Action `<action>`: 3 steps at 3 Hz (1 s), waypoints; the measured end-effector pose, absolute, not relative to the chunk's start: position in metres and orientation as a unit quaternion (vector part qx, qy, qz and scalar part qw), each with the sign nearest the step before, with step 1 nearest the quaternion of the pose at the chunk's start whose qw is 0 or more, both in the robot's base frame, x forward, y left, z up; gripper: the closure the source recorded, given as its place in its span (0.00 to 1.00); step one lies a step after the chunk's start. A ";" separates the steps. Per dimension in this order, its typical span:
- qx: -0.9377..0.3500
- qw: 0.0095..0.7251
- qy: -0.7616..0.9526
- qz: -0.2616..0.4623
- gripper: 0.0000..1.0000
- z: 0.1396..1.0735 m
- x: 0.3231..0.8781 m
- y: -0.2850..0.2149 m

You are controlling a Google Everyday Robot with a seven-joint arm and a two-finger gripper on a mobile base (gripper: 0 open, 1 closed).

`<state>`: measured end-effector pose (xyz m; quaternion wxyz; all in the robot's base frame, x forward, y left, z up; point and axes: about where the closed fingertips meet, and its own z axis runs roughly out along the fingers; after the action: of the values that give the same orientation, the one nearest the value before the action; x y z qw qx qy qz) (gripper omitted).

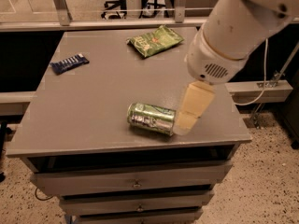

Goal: Place green can upright

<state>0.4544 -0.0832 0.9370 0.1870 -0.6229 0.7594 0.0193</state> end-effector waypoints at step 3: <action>-0.576 0.145 0.805 0.017 0.00 0.853 0.495 -0.010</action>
Offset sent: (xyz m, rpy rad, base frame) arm 0.0558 0.0845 -0.1044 -0.0463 0.1064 -0.1498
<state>0.4945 -0.0103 0.8529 0.1446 -0.5756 0.8047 0.0171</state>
